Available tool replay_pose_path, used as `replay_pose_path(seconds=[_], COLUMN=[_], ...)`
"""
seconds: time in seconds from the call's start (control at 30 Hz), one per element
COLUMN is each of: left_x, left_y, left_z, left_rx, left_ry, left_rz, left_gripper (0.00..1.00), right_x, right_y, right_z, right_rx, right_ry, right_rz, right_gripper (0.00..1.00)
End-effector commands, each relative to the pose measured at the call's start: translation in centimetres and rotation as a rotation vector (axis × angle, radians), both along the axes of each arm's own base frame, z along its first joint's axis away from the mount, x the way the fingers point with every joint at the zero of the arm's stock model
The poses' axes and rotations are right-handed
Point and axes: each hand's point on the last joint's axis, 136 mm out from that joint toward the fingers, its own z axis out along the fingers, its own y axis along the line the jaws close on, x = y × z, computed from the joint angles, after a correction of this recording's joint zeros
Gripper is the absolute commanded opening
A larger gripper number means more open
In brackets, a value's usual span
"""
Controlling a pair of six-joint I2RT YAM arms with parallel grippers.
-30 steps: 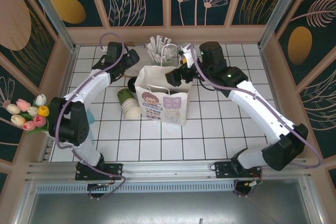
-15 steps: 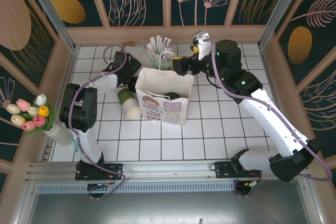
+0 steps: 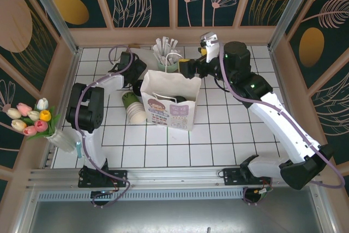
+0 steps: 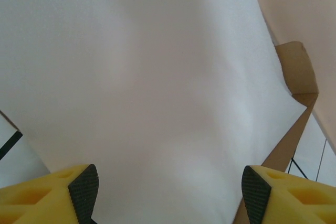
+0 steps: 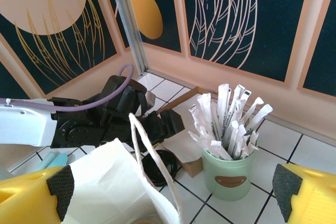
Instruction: Pack the takeout coffee
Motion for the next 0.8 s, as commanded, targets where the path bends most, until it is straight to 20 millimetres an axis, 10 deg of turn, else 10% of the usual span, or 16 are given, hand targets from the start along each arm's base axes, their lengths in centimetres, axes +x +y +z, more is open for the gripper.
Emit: replay_pose_path(seconds=[0.0,0.77], left_x=[0.0,-0.9], left_y=[0.9,2.2], left_z=[0.7,-0.5], left_rx=[0.023,0.094], left_ry=[-0.007,0.028], left_rz=[0.02,0.048], left_gripper=[0.75,0.72], right_x=[-1.1,-1.7], right_y=[-0.5,-1.0], right_z=[1.4,1.6], right_rx=[0.021,0.018], right_ry=[-0.036,-0.04], right_rz=[0.003,-0.007], right_gripper=[0.99,0.99])
